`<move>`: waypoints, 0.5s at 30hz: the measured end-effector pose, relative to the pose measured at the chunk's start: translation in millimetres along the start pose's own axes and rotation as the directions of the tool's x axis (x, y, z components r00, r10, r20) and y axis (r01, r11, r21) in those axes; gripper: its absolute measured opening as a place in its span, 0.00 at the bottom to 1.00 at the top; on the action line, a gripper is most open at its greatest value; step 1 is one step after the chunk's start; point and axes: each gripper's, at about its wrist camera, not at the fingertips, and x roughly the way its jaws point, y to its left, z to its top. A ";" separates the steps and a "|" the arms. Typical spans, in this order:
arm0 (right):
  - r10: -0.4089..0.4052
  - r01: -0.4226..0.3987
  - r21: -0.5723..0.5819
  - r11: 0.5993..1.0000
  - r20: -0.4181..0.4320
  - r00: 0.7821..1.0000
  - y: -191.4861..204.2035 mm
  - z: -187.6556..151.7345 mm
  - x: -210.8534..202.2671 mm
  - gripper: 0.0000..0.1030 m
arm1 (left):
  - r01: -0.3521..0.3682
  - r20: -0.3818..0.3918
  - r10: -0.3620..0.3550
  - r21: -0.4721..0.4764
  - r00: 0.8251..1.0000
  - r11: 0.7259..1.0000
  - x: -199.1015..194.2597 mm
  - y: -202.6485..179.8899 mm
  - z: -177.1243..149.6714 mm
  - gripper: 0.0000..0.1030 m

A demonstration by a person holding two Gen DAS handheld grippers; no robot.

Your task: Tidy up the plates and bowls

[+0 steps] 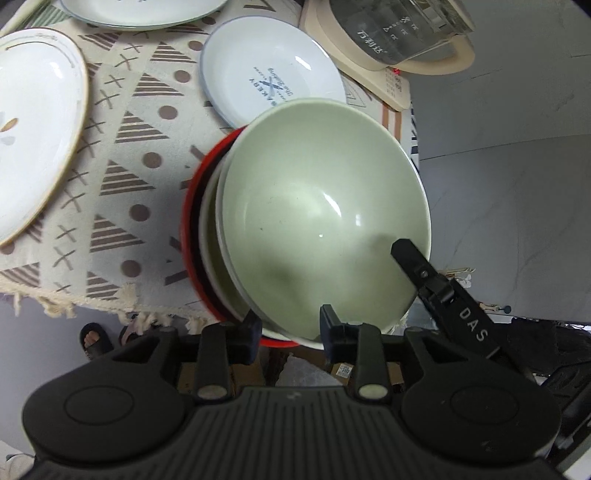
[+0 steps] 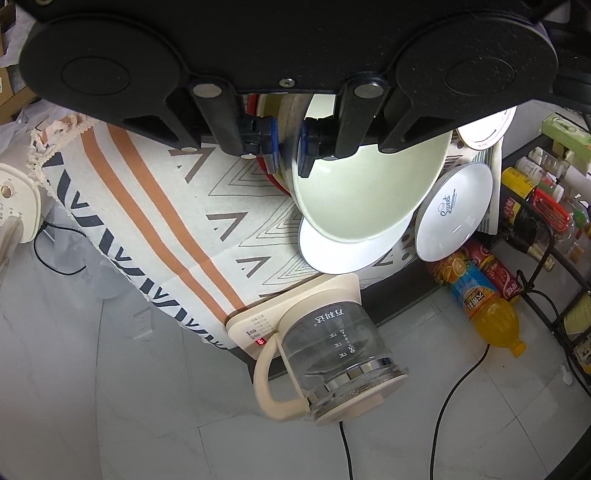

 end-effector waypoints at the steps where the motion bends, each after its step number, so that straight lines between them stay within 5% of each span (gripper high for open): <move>1: 0.001 -0.001 -0.001 1.000 -0.001 1.000 0.6 0.4 0.6 0.10 | -0.006 -0.010 0.006 -0.002 1.000 1.000 -0.9 0.2 -0.1 0.31; 10: -0.014 0.014 0.001 1.000 -0.009 1.000 -0.8 0.7 4.6 0.11 | -0.005 0.007 0.006 -0.021 1.000 1.000 -13.7 9.0 3.8 0.31; 15: -0.025 0.025 -0.006 1.000 -0.014 1.000 -1.1 -2.3 7.1 0.10 | -0.060 0.059 0.061 -0.016 0.996 0.998 -15.3 12.6 6.1 0.31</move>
